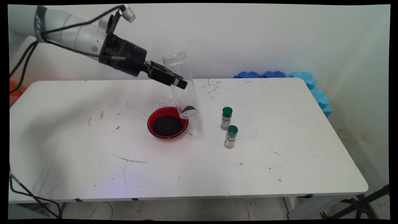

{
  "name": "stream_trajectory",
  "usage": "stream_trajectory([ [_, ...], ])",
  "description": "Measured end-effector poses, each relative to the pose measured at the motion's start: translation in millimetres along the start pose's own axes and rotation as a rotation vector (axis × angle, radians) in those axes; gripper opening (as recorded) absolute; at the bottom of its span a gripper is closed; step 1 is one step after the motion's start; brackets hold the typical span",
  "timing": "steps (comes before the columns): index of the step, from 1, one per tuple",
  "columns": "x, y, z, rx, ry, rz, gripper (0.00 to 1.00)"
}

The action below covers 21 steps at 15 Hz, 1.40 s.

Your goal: Pour the black seasoning powder in the red bowl, then place the picked object on the table

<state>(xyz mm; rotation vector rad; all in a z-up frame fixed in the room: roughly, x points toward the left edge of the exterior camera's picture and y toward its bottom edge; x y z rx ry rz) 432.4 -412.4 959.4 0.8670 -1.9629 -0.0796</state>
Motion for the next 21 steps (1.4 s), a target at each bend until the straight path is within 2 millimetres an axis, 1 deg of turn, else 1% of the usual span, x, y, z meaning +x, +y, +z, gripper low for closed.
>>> stream_trajectory([
  [4, -6.2, 3.4, 12.9, 0.036, -0.003, 0.126, 0.0],
  [8, -17.9, 10.3, 26.9, 0.046, -0.012, 0.201, 0.0],
  [14, -35.6, 18.1, 40.6, 0.059, -0.029, 0.228, 0.0],
  [21, -67.3, 30.1, 57.2, 0.061, -0.054, 0.237, 0.0],
])
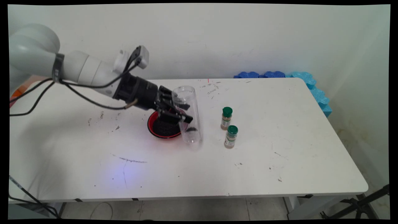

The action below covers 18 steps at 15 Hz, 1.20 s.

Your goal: Place the picked object on the table

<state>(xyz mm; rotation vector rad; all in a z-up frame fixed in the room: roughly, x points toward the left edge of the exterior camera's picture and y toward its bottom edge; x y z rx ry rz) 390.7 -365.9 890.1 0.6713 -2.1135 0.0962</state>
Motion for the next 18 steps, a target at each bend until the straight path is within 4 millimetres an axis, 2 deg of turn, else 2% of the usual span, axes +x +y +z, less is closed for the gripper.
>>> stream_trajectory([
  [5, -21.1, 11.7, 13.9, 0.0, -0.011, 0.009, 0.0],
  [9, -36.2, 12.6, 24.1, 0.014, -0.01, 0.018, 0.0],
  [18, -54.0, 12.8, 36.2, 0.026, -0.009, 0.03, 0.0],
])
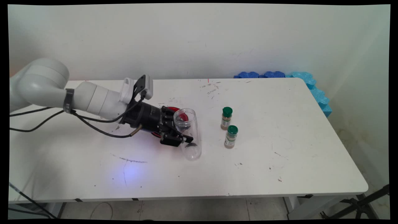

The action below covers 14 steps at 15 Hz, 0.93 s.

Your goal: Place the picked object on the table

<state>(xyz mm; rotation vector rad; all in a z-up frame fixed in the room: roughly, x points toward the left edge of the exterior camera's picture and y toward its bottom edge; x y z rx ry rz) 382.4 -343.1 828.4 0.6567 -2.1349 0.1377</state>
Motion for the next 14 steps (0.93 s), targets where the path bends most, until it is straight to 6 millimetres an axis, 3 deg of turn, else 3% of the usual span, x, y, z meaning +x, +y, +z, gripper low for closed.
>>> stream_trajectory([
  [14, -17.1, 2.6, 9.9, -0.012, -0.01, 0.026, 0.0],
])
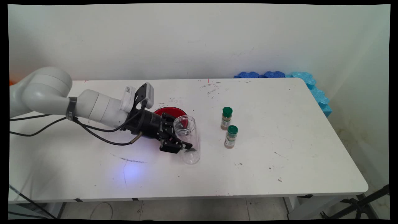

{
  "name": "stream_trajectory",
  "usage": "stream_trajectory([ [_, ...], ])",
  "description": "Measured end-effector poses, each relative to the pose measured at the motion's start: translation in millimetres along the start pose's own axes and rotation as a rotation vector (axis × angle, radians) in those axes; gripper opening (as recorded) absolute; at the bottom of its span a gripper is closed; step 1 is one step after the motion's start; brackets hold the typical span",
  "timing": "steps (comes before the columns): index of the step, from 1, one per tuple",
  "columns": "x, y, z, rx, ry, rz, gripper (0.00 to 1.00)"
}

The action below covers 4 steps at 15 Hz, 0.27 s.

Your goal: Place the picked object on the table

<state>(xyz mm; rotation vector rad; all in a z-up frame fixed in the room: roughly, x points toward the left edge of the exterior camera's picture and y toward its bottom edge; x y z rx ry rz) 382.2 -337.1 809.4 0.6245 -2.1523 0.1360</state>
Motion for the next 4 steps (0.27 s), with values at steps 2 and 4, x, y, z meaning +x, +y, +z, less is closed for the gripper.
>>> stream_trajectory([
  [2, -1.4, 0.2, 0.3, -0.003, -0.001, 0.003, 1.0],
  [4, -1.8, 0.9, 0.3, -0.008, 0.001, 0.01, 1.0],
])
